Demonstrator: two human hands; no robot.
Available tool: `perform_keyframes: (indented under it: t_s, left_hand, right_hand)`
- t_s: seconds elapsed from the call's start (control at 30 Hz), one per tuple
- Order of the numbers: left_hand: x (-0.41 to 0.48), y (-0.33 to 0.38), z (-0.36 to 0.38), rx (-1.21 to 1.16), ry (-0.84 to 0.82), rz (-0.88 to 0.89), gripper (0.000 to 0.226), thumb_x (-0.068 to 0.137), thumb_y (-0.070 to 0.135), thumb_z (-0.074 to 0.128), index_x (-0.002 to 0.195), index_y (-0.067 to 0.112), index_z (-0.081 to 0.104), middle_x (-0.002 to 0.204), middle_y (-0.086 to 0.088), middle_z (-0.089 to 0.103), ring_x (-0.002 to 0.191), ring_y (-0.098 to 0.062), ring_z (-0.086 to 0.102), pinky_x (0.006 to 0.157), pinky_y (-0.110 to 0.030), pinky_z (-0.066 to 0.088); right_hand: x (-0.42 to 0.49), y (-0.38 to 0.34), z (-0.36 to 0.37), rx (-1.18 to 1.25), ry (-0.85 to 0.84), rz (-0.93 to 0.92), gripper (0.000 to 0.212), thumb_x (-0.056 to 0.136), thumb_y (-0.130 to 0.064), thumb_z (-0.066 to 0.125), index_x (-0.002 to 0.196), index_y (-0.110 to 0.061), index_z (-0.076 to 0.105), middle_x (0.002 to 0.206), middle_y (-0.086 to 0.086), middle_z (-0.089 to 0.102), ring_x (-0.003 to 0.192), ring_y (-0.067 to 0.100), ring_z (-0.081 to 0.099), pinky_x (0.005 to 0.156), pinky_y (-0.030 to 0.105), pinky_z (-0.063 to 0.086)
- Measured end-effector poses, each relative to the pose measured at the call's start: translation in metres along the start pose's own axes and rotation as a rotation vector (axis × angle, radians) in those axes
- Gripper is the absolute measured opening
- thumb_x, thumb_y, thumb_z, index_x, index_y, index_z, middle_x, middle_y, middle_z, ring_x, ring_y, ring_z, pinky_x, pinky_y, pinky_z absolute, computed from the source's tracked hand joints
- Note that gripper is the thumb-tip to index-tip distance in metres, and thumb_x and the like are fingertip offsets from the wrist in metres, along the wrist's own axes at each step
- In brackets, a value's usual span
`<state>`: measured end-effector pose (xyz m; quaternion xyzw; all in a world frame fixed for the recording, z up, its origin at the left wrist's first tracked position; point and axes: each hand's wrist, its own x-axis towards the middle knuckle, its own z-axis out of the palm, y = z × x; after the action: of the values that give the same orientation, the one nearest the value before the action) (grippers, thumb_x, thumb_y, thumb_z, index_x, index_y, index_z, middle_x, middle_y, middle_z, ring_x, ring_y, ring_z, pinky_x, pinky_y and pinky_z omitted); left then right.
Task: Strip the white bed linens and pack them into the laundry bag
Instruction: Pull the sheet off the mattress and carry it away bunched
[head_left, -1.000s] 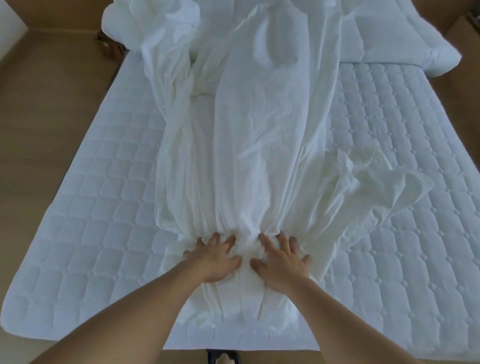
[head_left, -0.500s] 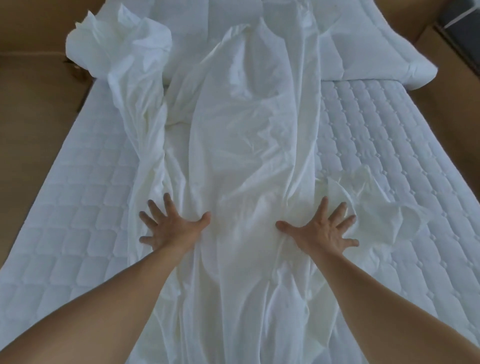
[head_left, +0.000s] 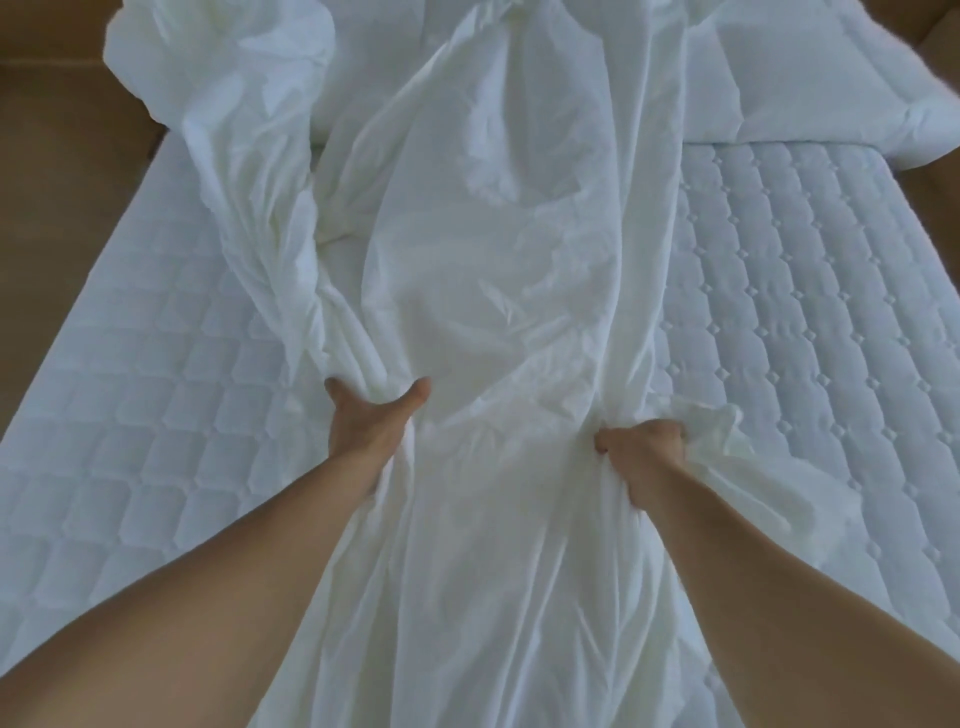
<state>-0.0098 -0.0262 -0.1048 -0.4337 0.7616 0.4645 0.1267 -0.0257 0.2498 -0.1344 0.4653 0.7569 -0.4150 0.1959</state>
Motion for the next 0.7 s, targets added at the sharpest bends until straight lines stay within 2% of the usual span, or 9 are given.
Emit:
perform_keyframes:
  t_s: [0.03,0.07,0.13,0.17,0.23,0.37,0.5,0.6,0.7]
  left_hand:
    - [-0.004,0.008,0.001,-0.034,-0.037,0.001,0.123,0.072,0.063,0.077,0.16,0.021,0.001,0.162,-0.006,0.027,0.141,-0.032,0.039,0.112,-0.046,0.037]
    - [-0.009,0.018,0.001,-0.059,-0.074,0.003,0.112,0.075,0.054,0.079,0.158,0.016,0.014,0.157,-0.008,0.036,0.137,-0.032,0.045,0.11,-0.046,0.041]
    - [-0.021,0.042,-0.004,-0.081,-0.147,0.054,0.069,0.08,0.032,0.078,0.138,0.007,0.051,0.132,-0.014,0.061,0.113,-0.035,0.063,0.099,-0.049,0.052]
    - [-0.029,0.056,-0.01,-0.104,-0.167,0.1,0.048,0.081,0.022,0.075,0.125,0.006,0.061,0.117,-0.016,0.068,0.101,-0.035,0.067,0.094,-0.052,0.055]
    - [-0.048,0.087,-0.025,-0.172,-0.168,0.218,0.027,0.081,0.011,0.069,0.108,0.007,0.069,0.102,-0.016,0.072,0.094,-0.035,0.069,0.091,-0.053,0.056]
    - [-0.096,0.128,-0.068,-0.314,-0.12,0.444,0.02,0.075,0.013,0.065,0.094,0.019,0.069,0.095,-0.006,0.072,0.091,-0.027,0.069,0.086,-0.048,0.057]
    - [-0.151,0.107,-0.109,-0.424,-0.1,0.515,0.022,0.069,0.019,0.063,0.089,0.027,0.068,0.086,0.003,0.073,0.085,-0.02,0.071,0.082,-0.047,0.059]
    - [-0.193,0.051,-0.129,-0.442,-0.111,0.493,0.024,0.072,0.018,0.063,0.093,0.03,0.069,0.085,0.008,0.074,0.08,-0.013,0.072,0.077,-0.043,0.06]
    - [-0.235,-0.019,-0.142,-0.385,-0.127,0.457,0.02,0.07,0.023,0.062,0.087,0.032,0.069,0.08,0.015,0.073,0.07,-0.002,0.069,0.064,-0.027,0.053]
  right_hand:
    - [-0.008,-0.009,0.002,0.096,-0.047,-0.013,0.044,0.066,-0.012,0.08,0.104,-0.002,0.06,0.102,0.017,0.068,0.076,0.029,0.065,0.058,0.033,0.054]
    - [-0.02,-0.019,0.005,0.162,-0.105,-0.047,0.026,0.065,-0.01,0.077,0.085,-0.006,0.062,0.087,0.014,0.069,0.067,0.027,0.064,0.054,0.028,0.051]
    - [-0.05,-0.043,0.011,0.266,-0.199,-0.196,0.016,0.065,-0.009,0.073,0.078,-0.014,0.063,0.074,0.006,0.068,0.063,0.023,0.064,0.052,0.025,0.048]
    - [-0.068,-0.057,0.012,0.316,-0.239,-0.289,0.015,0.066,-0.01,0.07,0.078,-0.017,0.065,0.071,0.002,0.069,0.064,0.021,0.065,0.054,0.027,0.051]
    - [-0.104,-0.083,0.01,0.396,-0.308,-0.449,0.018,0.065,-0.013,0.065,0.08,-0.022,0.068,0.068,-0.006,0.071,0.065,0.018,0.067,0.061,0.032,0.057]
    - [-0.178,-0.112,-0.005,0.448,-0.344,-0.754,0.022,0.074,-0.017,0.061,0.086,-0.035,0.067,0.078,-0.008,0.073,0.073,0.018,0.07,0.073,0.043,0.061]
    - [-0.246,-0.084,-0.018,0.512,-0.366,-0.85,0.015,0.084,-0.029,0.062,0.096,-0.038,0.064,0.093,-0.008,0.074,0.088,0.017,0.072,0.084,0.048,0.059]
    - [-0.288,-0.022,-0.023,0.54,-0.352,-0.825,0.019,0.085,-0.044,0.064,0.102,-0.037,0.065,0.101,-0.012,0.073,0.094,0.007,0.07,0.085,0.034,0.058]
    - [-0.326,0.054,-0.023,0.59,-0.271,-0.765,0.033,0.083,-0.051,0.068,0.11,-0.032,0.068,0.103,-0.016,0.075,0.095,0.0,0.07,0.077,0.017,0.056]
